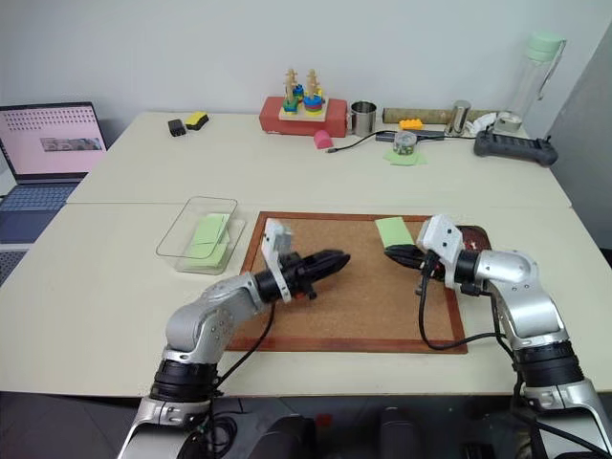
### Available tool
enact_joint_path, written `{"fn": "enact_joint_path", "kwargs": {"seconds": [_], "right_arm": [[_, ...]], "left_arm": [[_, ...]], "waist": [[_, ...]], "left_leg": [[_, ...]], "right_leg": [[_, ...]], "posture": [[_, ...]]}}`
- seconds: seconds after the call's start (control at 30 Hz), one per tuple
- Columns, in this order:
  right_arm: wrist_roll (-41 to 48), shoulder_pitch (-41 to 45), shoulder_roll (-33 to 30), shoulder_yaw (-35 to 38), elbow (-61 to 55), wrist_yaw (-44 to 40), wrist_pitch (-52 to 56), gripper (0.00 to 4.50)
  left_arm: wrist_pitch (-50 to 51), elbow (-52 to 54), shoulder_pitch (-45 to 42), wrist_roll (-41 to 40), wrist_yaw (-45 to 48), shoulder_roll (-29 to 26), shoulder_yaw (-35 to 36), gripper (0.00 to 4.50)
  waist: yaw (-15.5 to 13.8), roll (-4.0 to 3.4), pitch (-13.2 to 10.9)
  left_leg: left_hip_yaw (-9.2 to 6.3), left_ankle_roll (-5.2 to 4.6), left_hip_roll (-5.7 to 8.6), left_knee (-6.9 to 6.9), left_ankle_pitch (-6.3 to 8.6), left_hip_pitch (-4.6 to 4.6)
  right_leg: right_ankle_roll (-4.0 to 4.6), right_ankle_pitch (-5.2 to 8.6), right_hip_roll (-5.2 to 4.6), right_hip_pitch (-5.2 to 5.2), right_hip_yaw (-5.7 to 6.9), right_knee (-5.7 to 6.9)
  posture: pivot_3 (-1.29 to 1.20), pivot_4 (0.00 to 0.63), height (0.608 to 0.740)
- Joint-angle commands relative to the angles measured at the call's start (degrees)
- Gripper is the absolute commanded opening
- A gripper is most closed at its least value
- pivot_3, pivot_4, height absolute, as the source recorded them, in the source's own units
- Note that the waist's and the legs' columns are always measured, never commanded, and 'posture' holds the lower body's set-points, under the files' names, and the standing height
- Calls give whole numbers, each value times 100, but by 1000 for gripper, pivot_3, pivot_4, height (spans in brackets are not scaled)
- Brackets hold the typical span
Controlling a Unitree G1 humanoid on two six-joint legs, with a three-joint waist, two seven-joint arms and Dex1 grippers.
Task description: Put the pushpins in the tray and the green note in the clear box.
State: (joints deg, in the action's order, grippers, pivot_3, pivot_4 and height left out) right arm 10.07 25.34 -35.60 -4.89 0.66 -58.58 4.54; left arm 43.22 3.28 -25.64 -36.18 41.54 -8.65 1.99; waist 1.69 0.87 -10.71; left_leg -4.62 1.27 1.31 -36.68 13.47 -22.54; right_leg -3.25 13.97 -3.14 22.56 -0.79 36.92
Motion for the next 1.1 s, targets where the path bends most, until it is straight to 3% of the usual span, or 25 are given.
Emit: {"fn": "enact_joint_path", "kwargs": {"seconds": [0.03,0.37,0.6,1.1], "right_arm": [[-244,36,-52,-67,-218,26,-745,0],[-503,149,-97,-259,-262,-80,-1555,0],[-517,141,-134,-379,-349,-136,-1679,0],[-542,152,-50,-539,-442,-83,-1710,0]], "left_arm": [[530,119,-125,-750,-249,266,306,2361],[492,-435,-273,-652,-492,550,185,4278],[339,-673,-460,-752,-580,792,290,4278],[213,-829,-500,-708,-401,818,246,1769]], "waist": [[3,2,-1],[-9,4,-2],[-14,4,-3],[-17,5,-3]], "left_leg": [[0,0,0,0,0,-1],[6,2,5,-7,-1,-4],[5,2,5,-8,-1,-6],[6,2,6,-11,-1,-7]], "right_leg": [[0,0,0,2,0,1],[1,-1,2,2,1,2],[10,-7,1,3,0,2],[10,-7,1,3,0,2]], "posture": [[0,150,740],[0,150,740],[0,150,740],[0,150,740]]}}
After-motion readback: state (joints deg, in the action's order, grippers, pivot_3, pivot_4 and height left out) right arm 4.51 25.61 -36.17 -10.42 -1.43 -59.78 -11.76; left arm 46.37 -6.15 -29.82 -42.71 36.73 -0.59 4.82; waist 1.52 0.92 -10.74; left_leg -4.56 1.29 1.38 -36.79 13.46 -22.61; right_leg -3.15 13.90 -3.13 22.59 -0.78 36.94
